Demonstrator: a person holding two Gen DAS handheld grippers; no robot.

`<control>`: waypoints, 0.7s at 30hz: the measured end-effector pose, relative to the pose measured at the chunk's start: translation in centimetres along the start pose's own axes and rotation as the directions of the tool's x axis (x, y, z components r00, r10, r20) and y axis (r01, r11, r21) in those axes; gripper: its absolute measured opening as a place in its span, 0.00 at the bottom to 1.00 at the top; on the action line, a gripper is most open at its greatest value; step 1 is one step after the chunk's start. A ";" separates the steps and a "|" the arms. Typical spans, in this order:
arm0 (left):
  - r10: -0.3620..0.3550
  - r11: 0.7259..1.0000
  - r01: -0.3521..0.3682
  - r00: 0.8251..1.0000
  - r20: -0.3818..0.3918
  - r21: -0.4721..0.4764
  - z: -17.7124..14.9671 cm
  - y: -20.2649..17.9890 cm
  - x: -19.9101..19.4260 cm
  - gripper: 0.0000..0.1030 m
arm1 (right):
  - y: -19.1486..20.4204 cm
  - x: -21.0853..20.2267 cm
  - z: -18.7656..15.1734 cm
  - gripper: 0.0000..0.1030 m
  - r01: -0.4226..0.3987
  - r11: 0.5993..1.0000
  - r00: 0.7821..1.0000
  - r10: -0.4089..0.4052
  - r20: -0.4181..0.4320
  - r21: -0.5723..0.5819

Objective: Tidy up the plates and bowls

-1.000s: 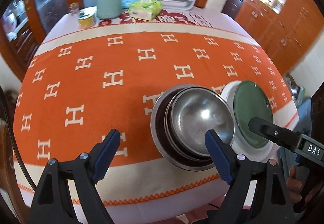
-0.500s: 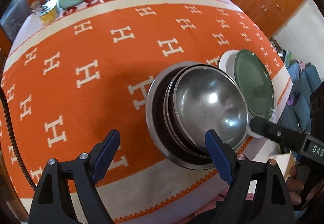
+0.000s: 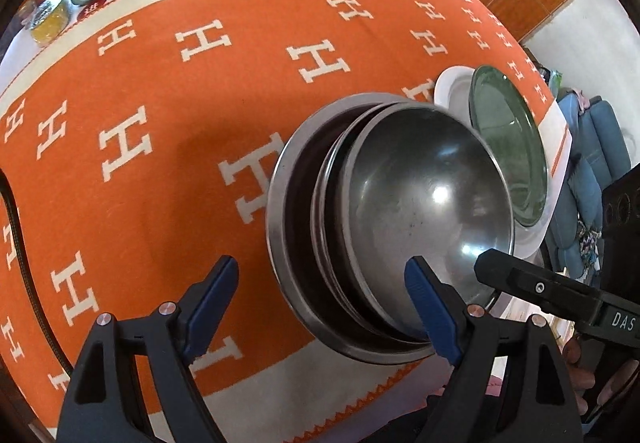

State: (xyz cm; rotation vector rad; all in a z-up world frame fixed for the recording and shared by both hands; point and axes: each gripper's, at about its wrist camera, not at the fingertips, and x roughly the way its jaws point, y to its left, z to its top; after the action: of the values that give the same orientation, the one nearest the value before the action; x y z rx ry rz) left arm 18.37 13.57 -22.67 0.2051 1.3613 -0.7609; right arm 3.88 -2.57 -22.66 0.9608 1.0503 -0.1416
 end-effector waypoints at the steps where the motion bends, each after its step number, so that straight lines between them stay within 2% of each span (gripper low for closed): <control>1: -0.002 1.000 0.002 1.000 -0.005 0.004 0.0 0.1 0.2 0.77 | -0.1 0.1 -0.1 0.49 -0.005 1.000 1.000 0.005 0.001 0.006; 9: -0.045 0.999 0.045 0.999 -0.019 0.015 0.2 0.2 0.8 0.65 | -0.3 0.7 -0.6 0.36 -0.057 0.998 0.998 0.057 0.013 0.019; 15: -0.078 0.997 0.078 0.997 -0.004 0.016 0.3 -0.1 0.7 0.46 | -0.6 0.6 -0.7 0.33 -0.075 0.997 0.997 0.074 0.023 0.020; 21: -0.089 0.996 0.089 0.996 0.010 -0.016 0.1 0.2 0.5 0.43 | -0.2 0.4 -0.9 0.31 -0.062 0.998 0.998 0.062 0.024 -0.016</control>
State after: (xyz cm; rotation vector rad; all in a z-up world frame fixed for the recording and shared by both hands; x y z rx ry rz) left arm 18.55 13.45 -23.18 0.1284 1.3744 -0.8241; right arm 3.40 -1.89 -23.26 0.9742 0.9962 -0.0936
